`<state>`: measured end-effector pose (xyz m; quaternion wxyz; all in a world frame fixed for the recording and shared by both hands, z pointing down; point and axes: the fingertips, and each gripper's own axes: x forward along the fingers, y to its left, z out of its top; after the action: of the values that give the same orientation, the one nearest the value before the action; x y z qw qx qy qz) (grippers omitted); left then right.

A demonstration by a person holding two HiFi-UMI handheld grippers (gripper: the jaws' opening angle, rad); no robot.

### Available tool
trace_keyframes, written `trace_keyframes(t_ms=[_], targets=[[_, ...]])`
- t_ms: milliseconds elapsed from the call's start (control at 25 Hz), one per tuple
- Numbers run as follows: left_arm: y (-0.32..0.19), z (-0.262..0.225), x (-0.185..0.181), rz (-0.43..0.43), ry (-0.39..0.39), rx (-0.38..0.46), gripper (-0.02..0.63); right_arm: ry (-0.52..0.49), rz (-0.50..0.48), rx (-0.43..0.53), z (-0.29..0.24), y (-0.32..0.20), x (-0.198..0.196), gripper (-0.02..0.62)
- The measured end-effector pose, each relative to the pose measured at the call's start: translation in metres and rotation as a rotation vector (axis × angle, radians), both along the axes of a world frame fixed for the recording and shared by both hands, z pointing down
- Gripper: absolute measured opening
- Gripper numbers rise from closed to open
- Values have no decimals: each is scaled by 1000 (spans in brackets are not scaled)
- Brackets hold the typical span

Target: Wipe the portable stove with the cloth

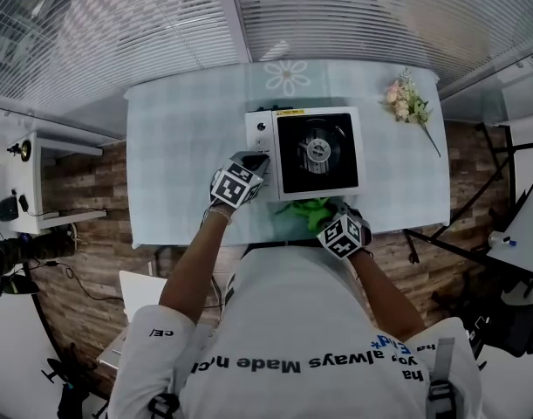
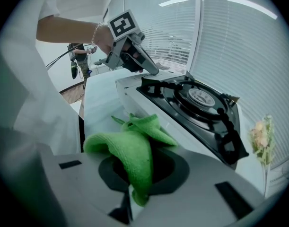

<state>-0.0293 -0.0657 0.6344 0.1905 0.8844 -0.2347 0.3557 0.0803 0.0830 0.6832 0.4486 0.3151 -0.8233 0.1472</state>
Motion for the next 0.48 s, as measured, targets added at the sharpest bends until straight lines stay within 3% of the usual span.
trace_keyframes(t_ms=[480], targets=[[0,2,1,9,-10,-11,11,26,89,-33,4,0,52,27]])
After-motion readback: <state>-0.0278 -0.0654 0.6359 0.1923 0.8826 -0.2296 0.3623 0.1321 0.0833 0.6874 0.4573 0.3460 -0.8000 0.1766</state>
